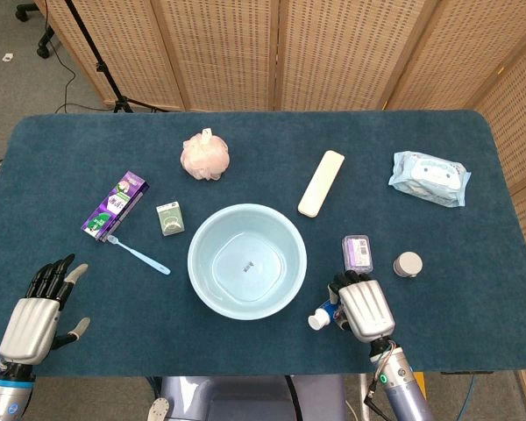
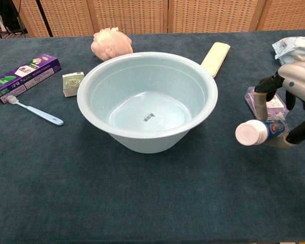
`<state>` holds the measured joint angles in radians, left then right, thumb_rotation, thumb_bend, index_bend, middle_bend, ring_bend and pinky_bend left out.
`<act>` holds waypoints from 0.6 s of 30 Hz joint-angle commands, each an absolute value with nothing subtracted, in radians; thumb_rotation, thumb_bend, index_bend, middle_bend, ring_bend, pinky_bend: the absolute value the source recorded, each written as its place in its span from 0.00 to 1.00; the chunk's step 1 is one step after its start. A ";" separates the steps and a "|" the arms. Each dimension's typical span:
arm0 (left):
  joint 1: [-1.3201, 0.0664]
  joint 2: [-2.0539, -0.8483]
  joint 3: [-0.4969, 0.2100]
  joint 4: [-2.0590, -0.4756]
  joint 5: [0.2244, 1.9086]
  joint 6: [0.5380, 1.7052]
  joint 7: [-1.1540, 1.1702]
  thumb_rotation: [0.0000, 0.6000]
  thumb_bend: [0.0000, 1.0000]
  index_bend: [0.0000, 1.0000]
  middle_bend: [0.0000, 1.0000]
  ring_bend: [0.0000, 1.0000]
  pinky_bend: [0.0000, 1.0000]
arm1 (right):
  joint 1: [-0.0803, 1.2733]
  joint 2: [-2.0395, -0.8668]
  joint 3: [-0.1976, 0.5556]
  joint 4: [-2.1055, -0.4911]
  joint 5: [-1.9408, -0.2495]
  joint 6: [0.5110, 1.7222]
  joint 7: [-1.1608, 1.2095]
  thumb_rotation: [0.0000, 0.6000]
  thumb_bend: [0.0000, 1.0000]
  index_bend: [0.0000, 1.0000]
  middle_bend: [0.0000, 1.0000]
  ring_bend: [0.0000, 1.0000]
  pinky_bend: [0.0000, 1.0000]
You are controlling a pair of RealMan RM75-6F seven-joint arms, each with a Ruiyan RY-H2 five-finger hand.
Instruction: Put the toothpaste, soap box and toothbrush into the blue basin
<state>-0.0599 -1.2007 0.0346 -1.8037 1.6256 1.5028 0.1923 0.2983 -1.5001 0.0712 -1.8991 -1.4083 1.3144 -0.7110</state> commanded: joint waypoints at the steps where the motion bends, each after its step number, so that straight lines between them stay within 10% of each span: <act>1: -0.060 -1.201 0.035 -1.804 1.626 1.502 0.194 1.00 0.24 0.00 0.00 0.00 0.08 | 0.306 -1.484 0.097 -1.922 -1.413 1.333 -0.725 1.00 0.26 0.68 0.44 0.37 0.48; 18: -0.060 -1.203 0.036 -1.804 1.628 1.500 0.197 1.00 0.24 0.00 0.00 0.00 0.08 | 0.345 -1.468 0.142 -2.025 -1.436 1.359 -0.780 1.00 0.26 0.68 0.44 0.38 0.49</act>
<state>-0.0603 -1.2030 0.0364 -1.8042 1.6279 1.5001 0.1968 0.3420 -1.4650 0.1414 -2.0198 -1.4328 1.3570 -0.7753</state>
